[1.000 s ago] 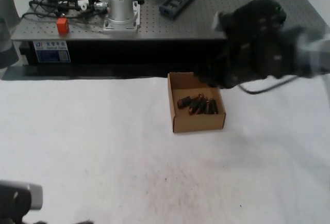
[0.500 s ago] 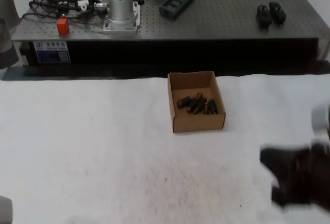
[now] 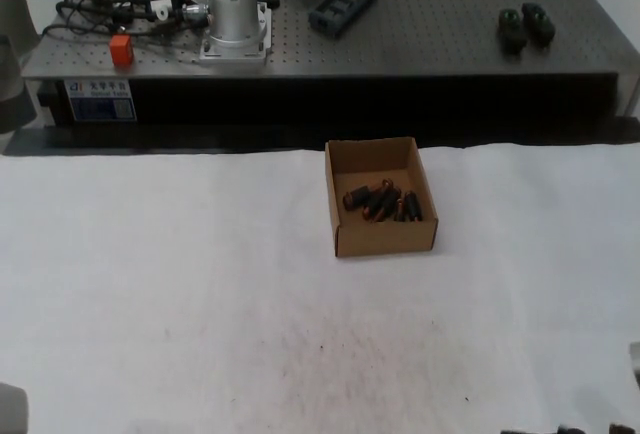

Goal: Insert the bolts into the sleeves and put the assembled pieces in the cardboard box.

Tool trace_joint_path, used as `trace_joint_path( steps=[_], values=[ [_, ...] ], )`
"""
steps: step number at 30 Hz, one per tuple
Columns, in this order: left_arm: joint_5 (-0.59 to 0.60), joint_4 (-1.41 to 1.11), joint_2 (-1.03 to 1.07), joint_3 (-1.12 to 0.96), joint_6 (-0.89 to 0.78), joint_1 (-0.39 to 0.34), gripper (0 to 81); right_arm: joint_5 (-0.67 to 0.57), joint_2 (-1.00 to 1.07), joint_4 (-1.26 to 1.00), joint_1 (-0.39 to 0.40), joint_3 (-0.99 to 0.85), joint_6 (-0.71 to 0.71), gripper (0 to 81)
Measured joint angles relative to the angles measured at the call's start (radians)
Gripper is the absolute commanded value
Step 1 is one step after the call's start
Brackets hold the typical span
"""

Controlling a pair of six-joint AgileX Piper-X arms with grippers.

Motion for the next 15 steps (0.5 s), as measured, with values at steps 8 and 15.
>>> trace_joint_path(
  steps=[8,15],
  values=[
    [0.0,0.0,0.0,0.0,0.0,0.0,0.7,-0.207,0.0,0.0,0.0,0.0,0.286,4.9],
    [0.0,0.0,0.0,0.0,0.0,0.0,0.7,-0.265,0.0,-0.007,0.0,0.0,0.362,4.9]
  ],
)
